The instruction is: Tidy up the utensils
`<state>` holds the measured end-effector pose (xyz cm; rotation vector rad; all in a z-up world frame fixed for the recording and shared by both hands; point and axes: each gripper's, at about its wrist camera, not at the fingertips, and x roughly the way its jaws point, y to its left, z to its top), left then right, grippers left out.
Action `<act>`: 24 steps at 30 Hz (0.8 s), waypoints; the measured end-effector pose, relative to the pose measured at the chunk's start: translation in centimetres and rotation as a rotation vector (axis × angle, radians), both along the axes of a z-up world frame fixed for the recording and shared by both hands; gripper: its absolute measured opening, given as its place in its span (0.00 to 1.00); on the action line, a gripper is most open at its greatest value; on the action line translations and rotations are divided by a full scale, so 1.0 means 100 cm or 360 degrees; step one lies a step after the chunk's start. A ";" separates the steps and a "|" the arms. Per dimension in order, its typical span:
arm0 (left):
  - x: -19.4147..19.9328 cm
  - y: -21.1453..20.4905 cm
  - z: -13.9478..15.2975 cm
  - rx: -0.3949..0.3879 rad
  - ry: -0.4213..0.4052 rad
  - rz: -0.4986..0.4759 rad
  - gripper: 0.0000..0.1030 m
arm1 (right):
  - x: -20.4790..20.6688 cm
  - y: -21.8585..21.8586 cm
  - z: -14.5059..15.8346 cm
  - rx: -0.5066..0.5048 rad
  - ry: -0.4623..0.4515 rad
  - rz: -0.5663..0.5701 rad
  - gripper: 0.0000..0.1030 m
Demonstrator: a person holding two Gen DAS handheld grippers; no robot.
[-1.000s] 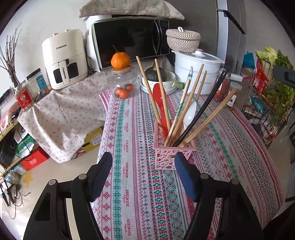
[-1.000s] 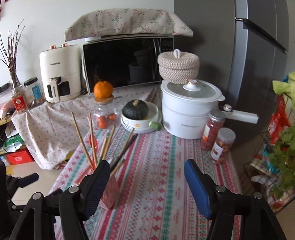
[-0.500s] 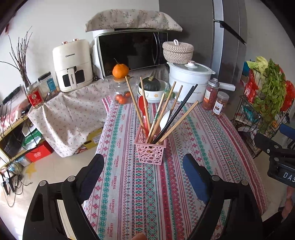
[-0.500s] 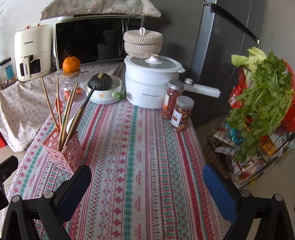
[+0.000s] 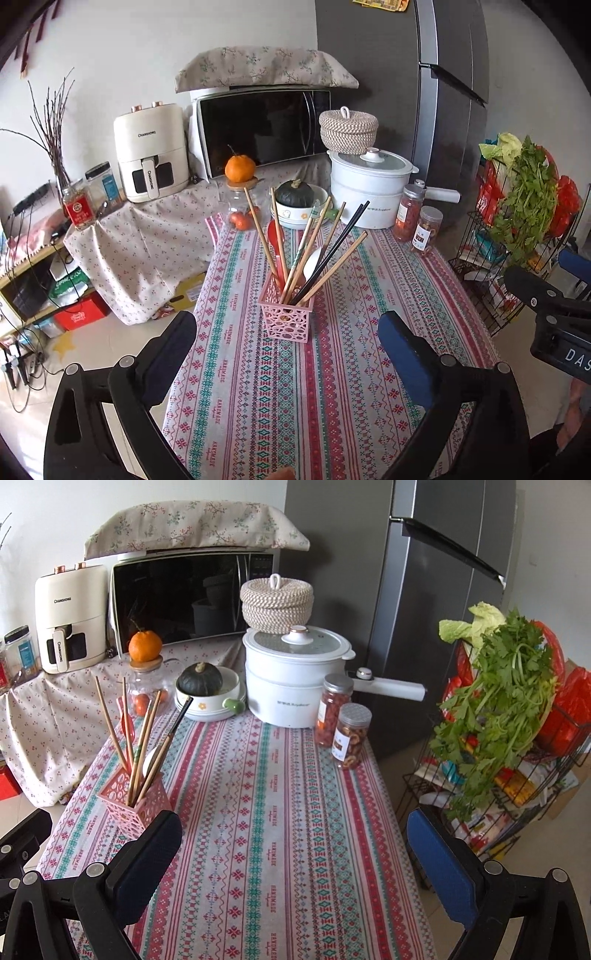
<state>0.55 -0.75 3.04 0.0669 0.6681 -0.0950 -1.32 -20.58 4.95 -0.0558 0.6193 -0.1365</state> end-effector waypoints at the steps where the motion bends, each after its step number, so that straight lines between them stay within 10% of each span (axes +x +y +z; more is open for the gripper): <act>1: -0.001 0.000 0.001 0.0005 -0.0011 0.0006 0.97 | 0.000 0.000 0.001 0.0003 -0.0004 0.0002 0.98; 24: 0.000 0.008 -0.001 0.0008 -0.0038 0.0030 0.97 | 0.005 0.004 -0.004 0.0026 0.0026 0.0041 0.98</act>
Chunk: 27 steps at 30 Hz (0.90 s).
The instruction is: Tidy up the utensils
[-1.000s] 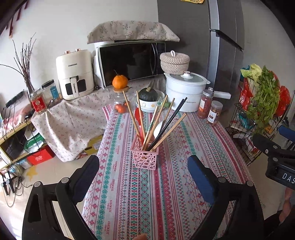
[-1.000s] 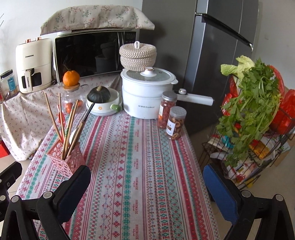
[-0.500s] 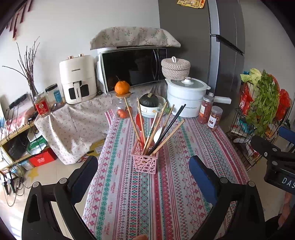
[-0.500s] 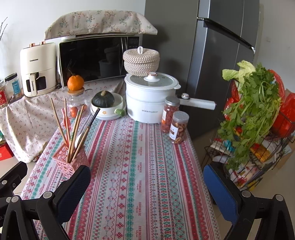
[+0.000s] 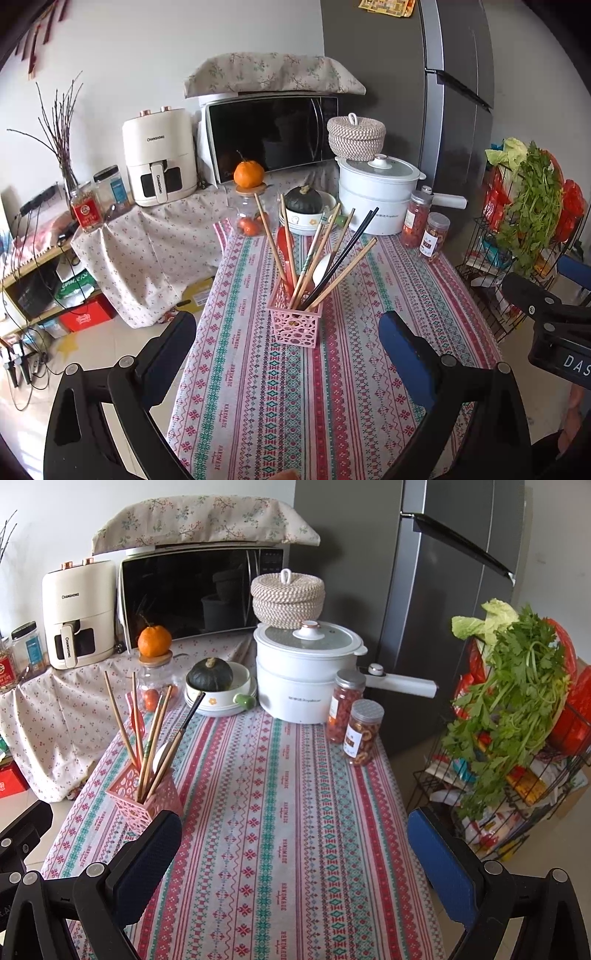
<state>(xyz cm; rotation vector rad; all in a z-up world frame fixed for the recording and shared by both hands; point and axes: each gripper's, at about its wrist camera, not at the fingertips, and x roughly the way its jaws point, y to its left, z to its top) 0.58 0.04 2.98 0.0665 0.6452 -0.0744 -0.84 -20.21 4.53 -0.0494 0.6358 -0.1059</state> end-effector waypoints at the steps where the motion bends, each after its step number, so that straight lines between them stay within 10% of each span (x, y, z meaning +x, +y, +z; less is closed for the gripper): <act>1: 0.000 0.000 0.000 0.0001 -0.0001 0.0001 0.97 | 0.000 0.000 0.000 0.0001 0.0001 0.0001 0.98; 27: -0.004 -0.003 0.002 -0.0011 -0.0022 -0.0005 0.97 | -0.002 0.001 0.005 0.0009 -0.0014 0.0008 0.98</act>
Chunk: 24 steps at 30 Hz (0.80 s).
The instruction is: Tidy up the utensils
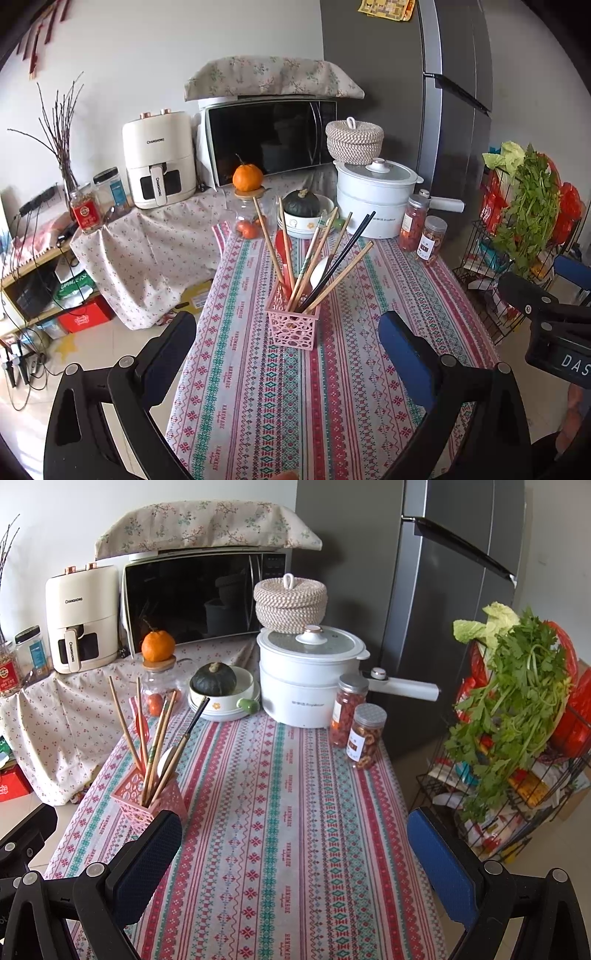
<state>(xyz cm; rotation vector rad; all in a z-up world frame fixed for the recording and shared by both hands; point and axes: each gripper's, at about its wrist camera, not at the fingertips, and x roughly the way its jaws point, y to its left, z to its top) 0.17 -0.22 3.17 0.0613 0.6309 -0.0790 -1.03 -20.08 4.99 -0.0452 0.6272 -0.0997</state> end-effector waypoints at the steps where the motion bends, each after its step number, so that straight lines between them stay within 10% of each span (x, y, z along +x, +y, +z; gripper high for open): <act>1: 0.000 0.000 0.000 0.0000 -0.0002 -0.0001 0.97 | 0.000 0.000 0.000 0.0000 -0.0001 0.0000 0.98; 24: 0.001 -0.001 -0.002 -0.0016 0.0024 -0.0003 0.97 | 0.000 0.000 -0.001 0.0004 -0.0005 -0.0001 0.98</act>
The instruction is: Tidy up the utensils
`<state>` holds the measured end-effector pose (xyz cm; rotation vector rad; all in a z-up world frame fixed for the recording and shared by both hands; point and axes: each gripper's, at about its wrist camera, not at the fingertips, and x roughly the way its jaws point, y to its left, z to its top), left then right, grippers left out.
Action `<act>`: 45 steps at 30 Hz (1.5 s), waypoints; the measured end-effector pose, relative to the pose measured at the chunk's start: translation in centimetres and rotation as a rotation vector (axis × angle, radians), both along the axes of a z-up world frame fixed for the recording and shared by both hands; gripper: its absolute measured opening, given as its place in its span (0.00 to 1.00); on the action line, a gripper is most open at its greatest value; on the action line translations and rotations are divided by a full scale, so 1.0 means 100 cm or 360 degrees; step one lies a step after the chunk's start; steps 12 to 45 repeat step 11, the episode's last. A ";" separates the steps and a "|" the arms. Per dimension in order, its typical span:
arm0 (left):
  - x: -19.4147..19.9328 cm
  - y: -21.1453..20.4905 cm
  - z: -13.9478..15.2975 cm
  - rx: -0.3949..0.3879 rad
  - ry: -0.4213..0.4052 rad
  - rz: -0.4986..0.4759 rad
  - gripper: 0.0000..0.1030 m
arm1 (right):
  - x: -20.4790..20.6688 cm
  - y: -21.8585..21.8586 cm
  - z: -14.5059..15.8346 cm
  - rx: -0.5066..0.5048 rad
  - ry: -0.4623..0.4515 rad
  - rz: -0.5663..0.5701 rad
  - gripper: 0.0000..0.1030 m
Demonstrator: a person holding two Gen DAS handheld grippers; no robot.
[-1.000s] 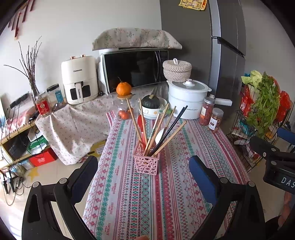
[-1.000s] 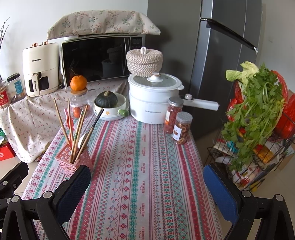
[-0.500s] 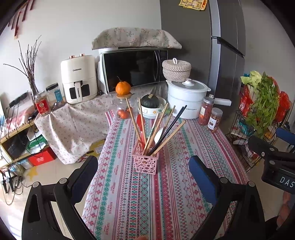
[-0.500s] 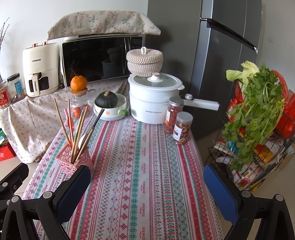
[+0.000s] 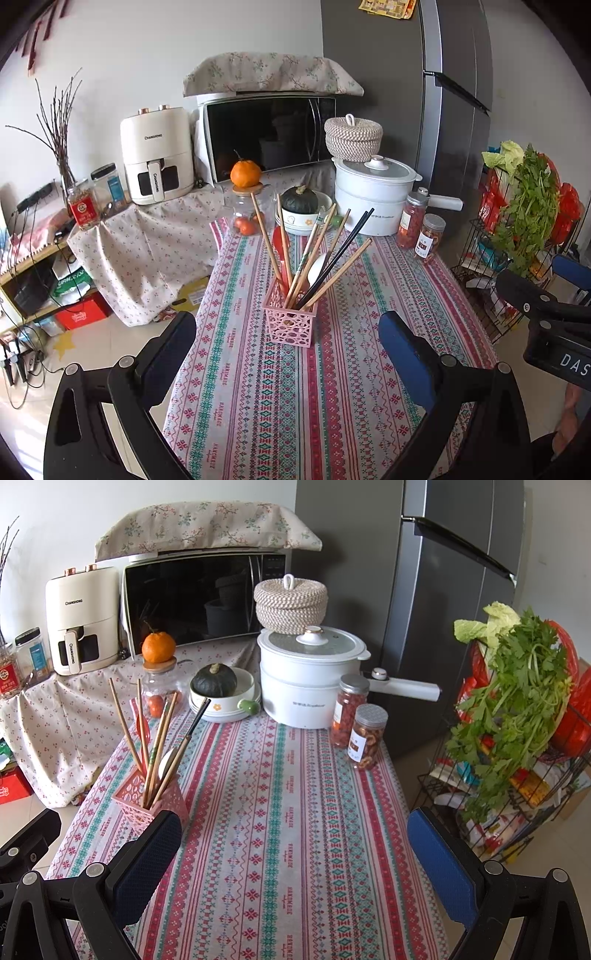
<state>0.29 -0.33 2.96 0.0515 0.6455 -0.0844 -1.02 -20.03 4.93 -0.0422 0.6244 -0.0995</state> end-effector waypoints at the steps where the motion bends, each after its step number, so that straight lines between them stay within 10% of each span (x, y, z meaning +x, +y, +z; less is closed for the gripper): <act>1: 0.000 0.000 0.000 0.0001 0.0000 0.0000 0.97 | 0.000 0.000 0.000 0.0000 0.0000 -0.0001 0.98; 45: 0.000 -0.001 0.001 0.0001 -0.0011 0.0008 0.97 | 0.001 0.002 0.001 0.0007 -0.0004 0.0003 0.98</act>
